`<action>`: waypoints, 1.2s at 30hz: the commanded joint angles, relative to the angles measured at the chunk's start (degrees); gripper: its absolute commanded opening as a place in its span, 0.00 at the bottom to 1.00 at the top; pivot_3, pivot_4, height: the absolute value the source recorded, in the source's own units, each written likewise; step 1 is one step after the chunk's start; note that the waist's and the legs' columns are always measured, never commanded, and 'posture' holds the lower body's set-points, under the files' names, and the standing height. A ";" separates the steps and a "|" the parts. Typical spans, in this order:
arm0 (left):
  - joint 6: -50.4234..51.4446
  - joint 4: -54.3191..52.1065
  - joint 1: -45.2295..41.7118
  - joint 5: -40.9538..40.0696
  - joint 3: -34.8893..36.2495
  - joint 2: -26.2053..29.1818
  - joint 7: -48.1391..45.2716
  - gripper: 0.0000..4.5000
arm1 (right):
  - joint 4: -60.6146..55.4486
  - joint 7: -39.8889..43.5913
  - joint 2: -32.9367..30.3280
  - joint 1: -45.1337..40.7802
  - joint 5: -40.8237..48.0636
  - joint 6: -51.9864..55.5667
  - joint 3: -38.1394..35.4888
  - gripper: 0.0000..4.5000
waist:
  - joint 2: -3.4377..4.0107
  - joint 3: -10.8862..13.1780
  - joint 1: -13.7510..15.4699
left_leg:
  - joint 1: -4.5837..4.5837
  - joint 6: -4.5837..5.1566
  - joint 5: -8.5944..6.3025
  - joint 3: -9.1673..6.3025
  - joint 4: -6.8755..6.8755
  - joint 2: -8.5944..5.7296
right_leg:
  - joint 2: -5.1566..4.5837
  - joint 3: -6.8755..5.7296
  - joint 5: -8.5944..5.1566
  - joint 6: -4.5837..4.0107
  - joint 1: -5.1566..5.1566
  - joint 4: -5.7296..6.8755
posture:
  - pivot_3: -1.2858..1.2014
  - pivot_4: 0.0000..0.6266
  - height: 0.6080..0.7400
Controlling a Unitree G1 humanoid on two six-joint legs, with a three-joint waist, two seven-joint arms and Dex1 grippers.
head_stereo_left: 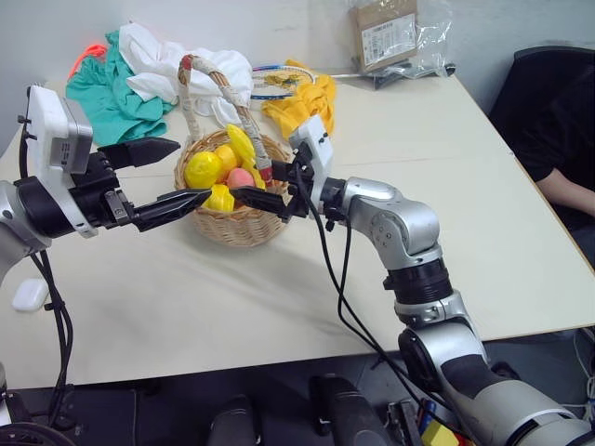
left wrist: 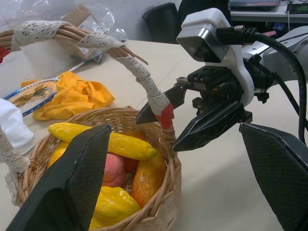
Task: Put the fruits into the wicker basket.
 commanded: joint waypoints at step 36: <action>-8.92 13.17 -16.54 6.96 -18.81 -11.76 -10.76 1.00 | -24.52 0.04 -40.38 38.55 15.26 1.67 -44.50 0.05 | 0.02 0.03 2.82 | -0.05 0.22 -0.07 -0.04 0.32 -0.35 | 0.12 0.20 0.16 0.25 0.11 -0.07 | 0.52 0.24 1.00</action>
